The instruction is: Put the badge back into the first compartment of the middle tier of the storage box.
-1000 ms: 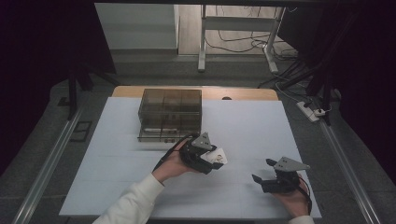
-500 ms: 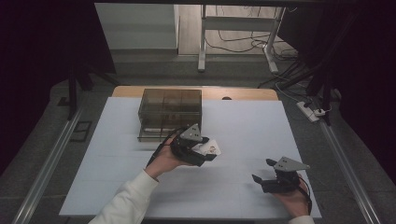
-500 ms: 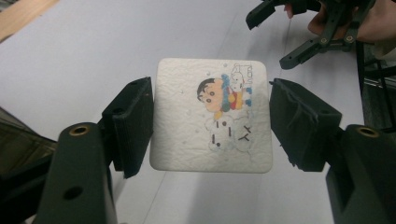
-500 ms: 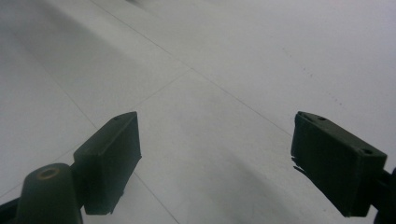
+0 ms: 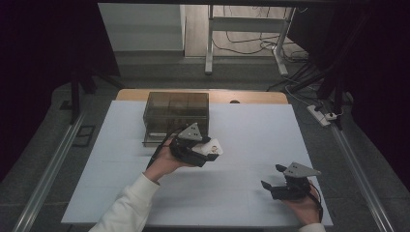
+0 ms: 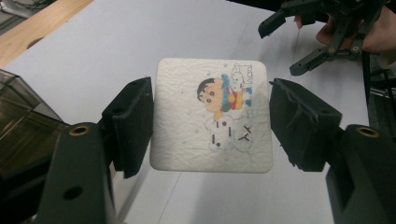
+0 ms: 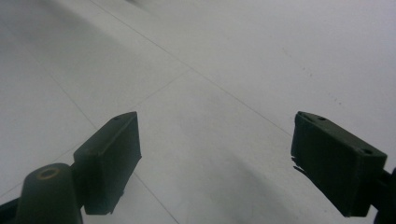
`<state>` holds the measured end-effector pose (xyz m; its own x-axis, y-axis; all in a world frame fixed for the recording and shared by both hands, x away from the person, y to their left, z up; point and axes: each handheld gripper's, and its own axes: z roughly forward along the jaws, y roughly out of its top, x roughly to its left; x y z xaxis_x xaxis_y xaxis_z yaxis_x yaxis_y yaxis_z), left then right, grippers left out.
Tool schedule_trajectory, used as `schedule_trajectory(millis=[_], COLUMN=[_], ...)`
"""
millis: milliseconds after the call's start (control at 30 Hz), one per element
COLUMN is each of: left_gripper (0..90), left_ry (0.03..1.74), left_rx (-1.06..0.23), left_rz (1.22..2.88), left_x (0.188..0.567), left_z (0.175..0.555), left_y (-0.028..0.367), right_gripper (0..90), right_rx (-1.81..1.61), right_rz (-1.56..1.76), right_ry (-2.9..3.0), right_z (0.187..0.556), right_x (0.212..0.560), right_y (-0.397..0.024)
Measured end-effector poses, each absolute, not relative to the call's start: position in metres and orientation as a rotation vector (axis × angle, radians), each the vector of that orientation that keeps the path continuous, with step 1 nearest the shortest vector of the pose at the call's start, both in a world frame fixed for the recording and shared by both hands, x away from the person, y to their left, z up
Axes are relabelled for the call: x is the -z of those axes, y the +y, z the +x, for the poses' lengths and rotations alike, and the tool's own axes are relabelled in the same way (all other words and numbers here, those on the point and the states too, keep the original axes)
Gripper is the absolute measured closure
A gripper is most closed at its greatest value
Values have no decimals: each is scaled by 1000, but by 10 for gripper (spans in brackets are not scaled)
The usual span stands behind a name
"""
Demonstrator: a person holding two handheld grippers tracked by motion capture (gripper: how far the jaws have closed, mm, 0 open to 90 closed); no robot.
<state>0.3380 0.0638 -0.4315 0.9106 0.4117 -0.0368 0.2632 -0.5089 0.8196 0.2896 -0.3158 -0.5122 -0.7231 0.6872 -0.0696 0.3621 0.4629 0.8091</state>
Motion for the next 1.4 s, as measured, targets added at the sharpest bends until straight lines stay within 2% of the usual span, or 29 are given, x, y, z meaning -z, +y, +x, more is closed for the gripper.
schedule_trajectory(millis=[1400], left_gripper=[328], left_ry=[622], left_rx=[-304], left_rz=[2087], left_x=[421], left_z=[352], left_y=[114], right_gripper=[159], right_rx=[-1151], right_rz=[877], right_ry=[2332], right_z=[289], right_x=[512], right_y=[-316])
